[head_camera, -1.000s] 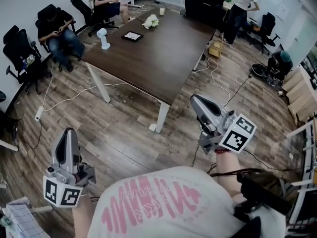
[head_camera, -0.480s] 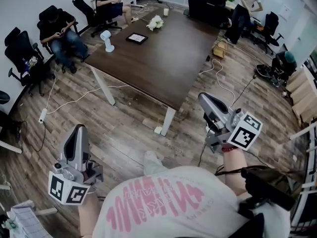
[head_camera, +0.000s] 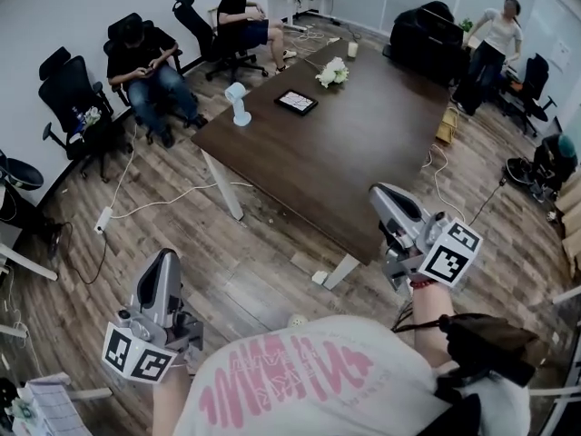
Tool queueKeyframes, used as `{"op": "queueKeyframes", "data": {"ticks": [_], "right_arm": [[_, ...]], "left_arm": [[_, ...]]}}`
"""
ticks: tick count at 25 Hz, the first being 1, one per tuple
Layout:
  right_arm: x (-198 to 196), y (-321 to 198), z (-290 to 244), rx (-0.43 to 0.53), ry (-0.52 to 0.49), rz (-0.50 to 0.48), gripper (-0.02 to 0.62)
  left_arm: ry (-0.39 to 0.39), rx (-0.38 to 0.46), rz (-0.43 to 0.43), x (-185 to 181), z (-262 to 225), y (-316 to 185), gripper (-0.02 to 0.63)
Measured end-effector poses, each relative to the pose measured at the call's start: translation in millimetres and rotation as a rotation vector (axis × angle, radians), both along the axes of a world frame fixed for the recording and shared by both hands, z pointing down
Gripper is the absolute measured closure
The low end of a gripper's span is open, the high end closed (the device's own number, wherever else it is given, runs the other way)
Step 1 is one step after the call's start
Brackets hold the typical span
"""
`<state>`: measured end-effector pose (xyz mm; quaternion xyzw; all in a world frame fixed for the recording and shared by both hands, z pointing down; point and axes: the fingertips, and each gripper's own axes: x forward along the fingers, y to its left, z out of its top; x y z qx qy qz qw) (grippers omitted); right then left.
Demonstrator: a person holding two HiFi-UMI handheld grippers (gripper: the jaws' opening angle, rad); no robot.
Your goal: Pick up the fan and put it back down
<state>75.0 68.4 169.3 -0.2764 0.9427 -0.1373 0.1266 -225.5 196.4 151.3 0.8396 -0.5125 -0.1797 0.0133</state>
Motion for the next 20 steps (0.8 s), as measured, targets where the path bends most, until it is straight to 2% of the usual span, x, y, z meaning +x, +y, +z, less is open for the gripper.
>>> {"op": "queueKeyframes", "data": {"ticks": [5, 12, 16, 20], "right_arm": [[-17, -52, -6, 0.017, -0.001, -0.011, 0.589], [-19, -88, 7, 0.017, 0.022, -0.004, 0.590], [-14, -101, 19, -0.016, 0.022, 0.023, 0.590], [-11, -111, 21, -0.015, 0.066, 0.060, 0.589]], "left_arm": [[-0.010, 0.007, -0.003, -15, -3, -47, 0.588], [0.005, -0.004, -0.016, -20, 14, -83, 0.588], [0.044, -0.025, -0.020, -25, 18, -96, 0.588], [0.078, -0.023, -0.015, -28, 10, -115, 0.588]]}}
